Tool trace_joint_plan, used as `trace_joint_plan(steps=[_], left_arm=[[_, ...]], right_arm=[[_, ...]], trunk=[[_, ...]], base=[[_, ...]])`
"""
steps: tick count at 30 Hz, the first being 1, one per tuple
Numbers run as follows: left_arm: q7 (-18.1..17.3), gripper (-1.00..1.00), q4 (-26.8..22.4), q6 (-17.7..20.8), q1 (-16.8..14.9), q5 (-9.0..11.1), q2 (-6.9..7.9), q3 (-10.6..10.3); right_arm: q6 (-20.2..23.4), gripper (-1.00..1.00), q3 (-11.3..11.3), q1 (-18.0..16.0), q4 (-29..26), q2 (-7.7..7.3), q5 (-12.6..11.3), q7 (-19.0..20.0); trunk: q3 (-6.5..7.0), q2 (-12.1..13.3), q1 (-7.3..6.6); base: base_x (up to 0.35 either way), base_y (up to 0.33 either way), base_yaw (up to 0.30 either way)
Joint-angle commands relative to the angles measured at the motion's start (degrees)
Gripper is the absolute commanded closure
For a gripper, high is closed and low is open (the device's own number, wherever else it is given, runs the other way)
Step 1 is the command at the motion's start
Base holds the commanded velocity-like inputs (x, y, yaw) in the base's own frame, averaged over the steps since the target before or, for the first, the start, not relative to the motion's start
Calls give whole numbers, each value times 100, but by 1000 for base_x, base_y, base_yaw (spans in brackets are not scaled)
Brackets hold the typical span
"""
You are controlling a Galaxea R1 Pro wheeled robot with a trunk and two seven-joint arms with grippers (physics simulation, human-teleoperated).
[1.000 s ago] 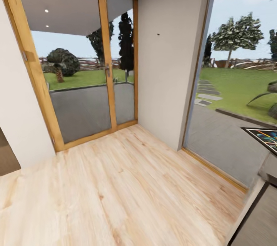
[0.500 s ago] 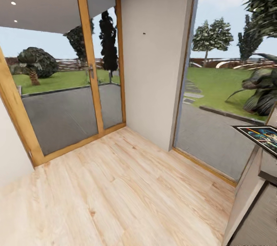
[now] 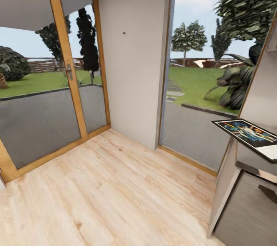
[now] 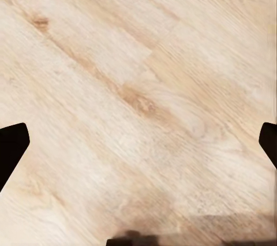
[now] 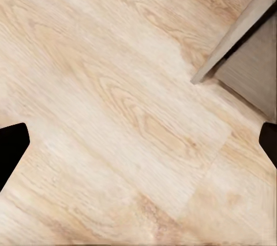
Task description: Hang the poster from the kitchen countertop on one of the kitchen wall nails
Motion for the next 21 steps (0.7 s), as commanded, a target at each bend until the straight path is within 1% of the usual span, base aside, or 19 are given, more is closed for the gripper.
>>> trace_joint_plan(steps=[1, 21], left_arm=[[-1, -100, -9, -2, 3, -2, -2, 8], [2, -100, -9, 1, 3, -2, -2, 8]], right_arm=[[-19, -100, -2, -4, 6, 1, -2, -4], [-19, -100, -3, -4, 6, 1, -8, -4]], trunk=[[-5, -3, 0], [37, -3, 0]], base=[[2, 2, -300], [0, 0, -300]])
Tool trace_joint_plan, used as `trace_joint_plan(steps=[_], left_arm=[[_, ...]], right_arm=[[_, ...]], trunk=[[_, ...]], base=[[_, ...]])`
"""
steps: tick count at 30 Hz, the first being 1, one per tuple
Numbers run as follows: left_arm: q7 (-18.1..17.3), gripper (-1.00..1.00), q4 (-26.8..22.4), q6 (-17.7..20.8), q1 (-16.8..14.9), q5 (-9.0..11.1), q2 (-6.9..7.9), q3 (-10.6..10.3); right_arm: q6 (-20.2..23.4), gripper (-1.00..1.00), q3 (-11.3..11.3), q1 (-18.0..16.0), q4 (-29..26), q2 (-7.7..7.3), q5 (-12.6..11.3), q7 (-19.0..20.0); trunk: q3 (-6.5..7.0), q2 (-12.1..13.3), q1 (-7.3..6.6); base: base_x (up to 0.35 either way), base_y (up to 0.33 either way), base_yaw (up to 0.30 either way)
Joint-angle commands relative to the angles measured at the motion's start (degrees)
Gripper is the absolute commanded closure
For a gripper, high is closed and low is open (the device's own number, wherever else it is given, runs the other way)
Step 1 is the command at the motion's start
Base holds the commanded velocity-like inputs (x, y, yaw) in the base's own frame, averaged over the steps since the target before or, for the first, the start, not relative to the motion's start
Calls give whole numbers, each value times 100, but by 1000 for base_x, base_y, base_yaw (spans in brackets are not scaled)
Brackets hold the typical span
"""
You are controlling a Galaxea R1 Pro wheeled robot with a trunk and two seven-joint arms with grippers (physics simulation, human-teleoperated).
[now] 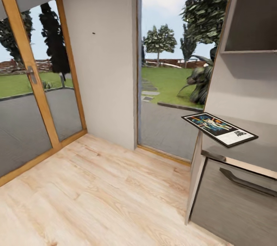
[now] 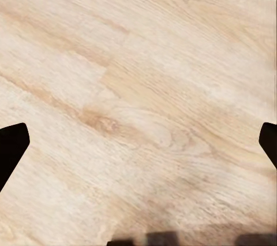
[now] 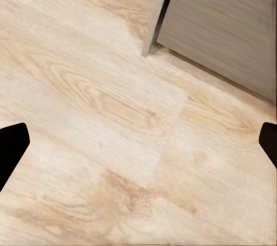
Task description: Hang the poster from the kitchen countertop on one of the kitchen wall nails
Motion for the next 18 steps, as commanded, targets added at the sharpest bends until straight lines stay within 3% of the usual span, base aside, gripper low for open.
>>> trace_joint_plan(steps=[1, 18], left_arm=[[0, -100, -9, -2, 3, -2, -2, 8], [3, -100, -9, 2, 3, -2, -2, 8]], right_arm=[[-19, -100, -2, -4, 6, 1, -1, -4], [-19, -100, -1, -4, 6, 1, 0, -4]], trunk=[[-1, -3, 0], [57, -3, 0]], base=[[0, 0, -300], [10, 9, -293]])
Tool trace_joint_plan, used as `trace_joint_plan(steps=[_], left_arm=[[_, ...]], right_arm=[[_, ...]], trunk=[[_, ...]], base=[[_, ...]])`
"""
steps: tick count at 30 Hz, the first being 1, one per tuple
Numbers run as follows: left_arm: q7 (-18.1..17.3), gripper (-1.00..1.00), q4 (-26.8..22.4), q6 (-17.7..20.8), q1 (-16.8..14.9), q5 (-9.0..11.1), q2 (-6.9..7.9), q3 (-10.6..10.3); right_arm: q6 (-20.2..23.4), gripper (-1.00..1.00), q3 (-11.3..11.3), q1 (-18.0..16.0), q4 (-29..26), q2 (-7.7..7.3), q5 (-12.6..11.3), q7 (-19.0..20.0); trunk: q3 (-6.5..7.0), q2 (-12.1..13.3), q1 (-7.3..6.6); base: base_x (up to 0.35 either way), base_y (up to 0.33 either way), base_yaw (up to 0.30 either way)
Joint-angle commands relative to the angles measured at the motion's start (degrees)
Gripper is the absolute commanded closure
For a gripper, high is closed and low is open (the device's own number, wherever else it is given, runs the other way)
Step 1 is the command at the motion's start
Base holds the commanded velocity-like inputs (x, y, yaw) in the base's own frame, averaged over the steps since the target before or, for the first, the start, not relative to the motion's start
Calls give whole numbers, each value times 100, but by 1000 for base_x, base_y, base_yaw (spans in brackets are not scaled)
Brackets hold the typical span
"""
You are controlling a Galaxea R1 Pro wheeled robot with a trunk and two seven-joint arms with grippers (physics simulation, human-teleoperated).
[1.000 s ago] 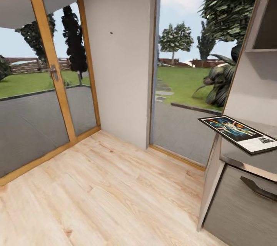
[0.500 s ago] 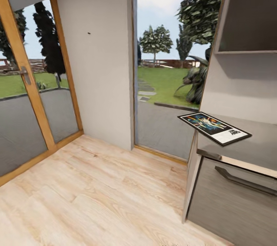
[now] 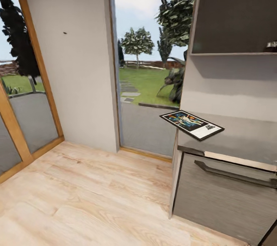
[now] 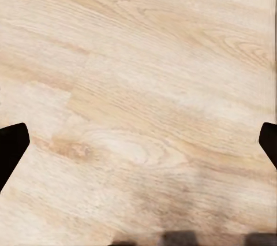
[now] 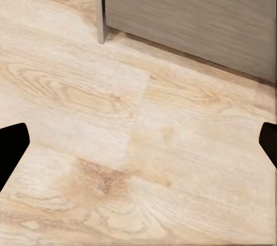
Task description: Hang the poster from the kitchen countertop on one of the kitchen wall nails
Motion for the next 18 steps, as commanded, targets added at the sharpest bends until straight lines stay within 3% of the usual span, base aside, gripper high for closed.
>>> trace_joint_plan(steps=[1, 13, 18], left_arm=[[0, -100, -8, 0, 2, -2, -3, 8], [-5, -100, -8, -4, 2, -2, -3, 8], [-8, -100, -8, -4, 2, -2, -3, 8]], right_arm=[[-15, -100, -2, -4, 5, 1, 0, -4], [-18, -100, 8, -4, 125, 0, 11, -4], [-18, -100, 9, -4, 127, 1, 11, 2]], trunk=[[-3, -3, 1], [0, -3, 1], [0, -3, 1]], base=[[164, 150, -116], [233, 215, -30], [269, 227, -189]])
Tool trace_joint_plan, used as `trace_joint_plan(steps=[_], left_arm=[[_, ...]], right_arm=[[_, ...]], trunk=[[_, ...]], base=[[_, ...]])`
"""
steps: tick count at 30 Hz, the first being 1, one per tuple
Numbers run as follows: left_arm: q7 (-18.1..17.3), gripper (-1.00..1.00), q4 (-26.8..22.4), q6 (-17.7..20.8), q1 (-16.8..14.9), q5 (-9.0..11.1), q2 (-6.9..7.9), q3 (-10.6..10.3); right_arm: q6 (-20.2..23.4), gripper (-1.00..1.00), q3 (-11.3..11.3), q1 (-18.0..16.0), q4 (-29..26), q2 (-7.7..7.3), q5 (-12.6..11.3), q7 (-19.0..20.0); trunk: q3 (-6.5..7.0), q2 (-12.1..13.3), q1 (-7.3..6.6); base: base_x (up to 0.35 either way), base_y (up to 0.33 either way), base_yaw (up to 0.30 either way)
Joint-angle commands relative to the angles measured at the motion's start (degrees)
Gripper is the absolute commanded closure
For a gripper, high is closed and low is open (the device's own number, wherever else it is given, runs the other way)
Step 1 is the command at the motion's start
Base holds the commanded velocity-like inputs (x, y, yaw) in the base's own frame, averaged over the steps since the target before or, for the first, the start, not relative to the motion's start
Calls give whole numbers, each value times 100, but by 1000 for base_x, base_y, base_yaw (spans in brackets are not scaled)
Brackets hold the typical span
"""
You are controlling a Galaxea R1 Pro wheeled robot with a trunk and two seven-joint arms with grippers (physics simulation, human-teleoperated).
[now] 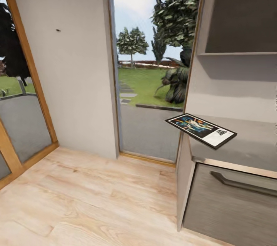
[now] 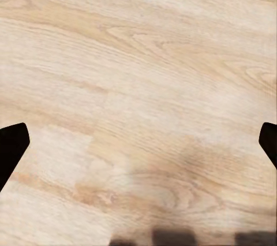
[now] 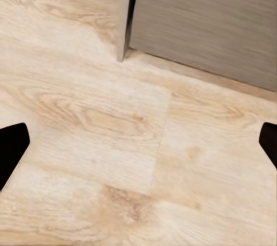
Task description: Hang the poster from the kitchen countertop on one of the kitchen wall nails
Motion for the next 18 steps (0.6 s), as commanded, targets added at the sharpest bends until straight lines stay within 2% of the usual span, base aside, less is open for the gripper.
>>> trace_joint_plan(steps=[1, 8, 18], left_arm=[[-1, -100, -7, -3, 2, -2, -3, 8], [-2, -100, -7, -4, 2, -2, -1, 8], [-2, -100, -7, -5, 2, -2, -1, 8]], right_arm=[[-18, -100, -2, -4, 5, 0, -1, -4], [-19, -100, -3, -4, 5, 0, -1, -2], [-19, -100, -3, -4, 5, 0, -1, -1]], trunk=[[-4, -2, 3], [7, -2, 3], [30, -2, 3]], base=[[272, 172, -266], [272, 101, -290], [44, 12, -299]])
